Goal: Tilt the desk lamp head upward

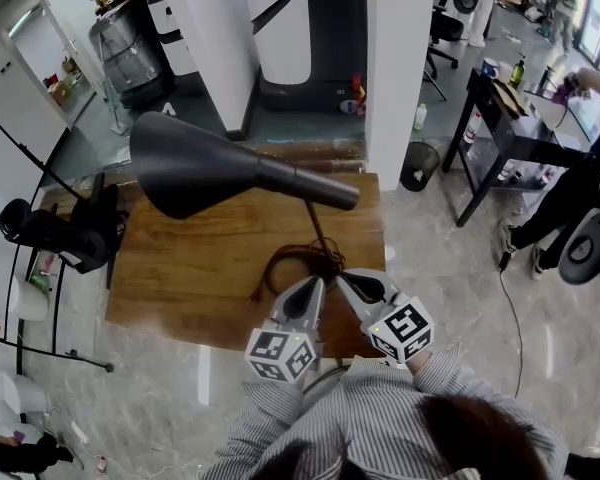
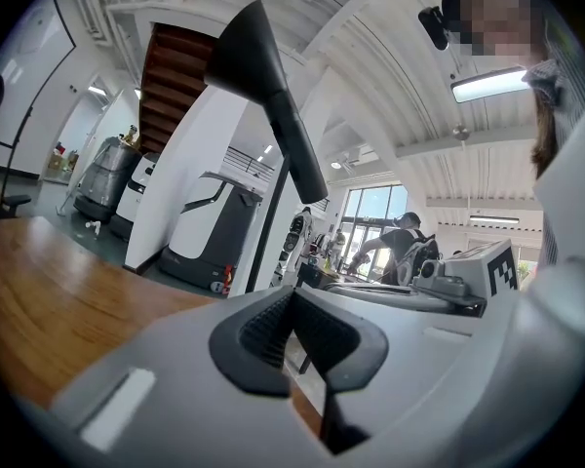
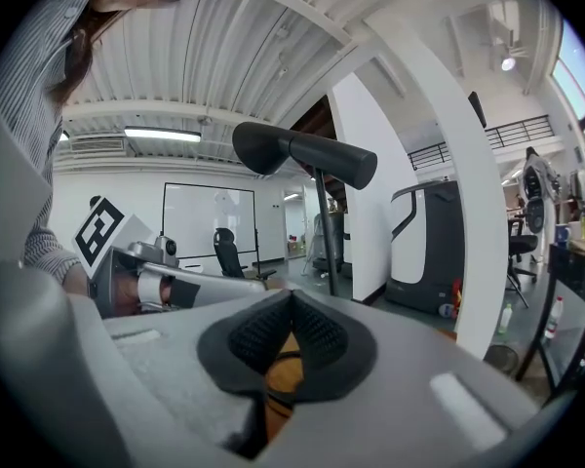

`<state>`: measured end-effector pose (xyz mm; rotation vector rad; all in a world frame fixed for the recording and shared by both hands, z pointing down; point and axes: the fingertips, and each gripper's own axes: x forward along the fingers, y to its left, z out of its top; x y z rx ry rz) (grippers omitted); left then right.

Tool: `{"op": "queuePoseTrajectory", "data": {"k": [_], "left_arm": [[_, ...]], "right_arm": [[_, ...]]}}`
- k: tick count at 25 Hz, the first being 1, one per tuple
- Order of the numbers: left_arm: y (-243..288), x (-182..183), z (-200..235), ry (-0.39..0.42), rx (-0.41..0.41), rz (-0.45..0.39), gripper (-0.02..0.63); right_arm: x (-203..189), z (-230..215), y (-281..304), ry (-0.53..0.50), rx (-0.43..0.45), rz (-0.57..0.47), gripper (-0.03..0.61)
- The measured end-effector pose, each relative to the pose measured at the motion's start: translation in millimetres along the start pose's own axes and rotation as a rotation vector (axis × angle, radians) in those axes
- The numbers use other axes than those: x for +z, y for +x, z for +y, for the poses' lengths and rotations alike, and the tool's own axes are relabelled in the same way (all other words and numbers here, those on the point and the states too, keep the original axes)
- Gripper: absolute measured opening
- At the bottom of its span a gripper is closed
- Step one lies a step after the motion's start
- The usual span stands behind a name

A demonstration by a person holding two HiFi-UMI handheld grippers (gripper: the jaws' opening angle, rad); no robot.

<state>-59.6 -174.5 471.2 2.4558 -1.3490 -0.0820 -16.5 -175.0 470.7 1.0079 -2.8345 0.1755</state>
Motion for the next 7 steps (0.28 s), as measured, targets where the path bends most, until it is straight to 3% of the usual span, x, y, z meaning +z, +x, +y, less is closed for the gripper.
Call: {"op": "queuePoseTrajectory", "data": {"k": [7], "left_arm": [[8.1,-2.6,-2.6,0.009,0.0,0.013,0.003]], "right_arm": [[-2.2,-6.1,-0.1,0.01,0.012,0.006,0.002]]}}
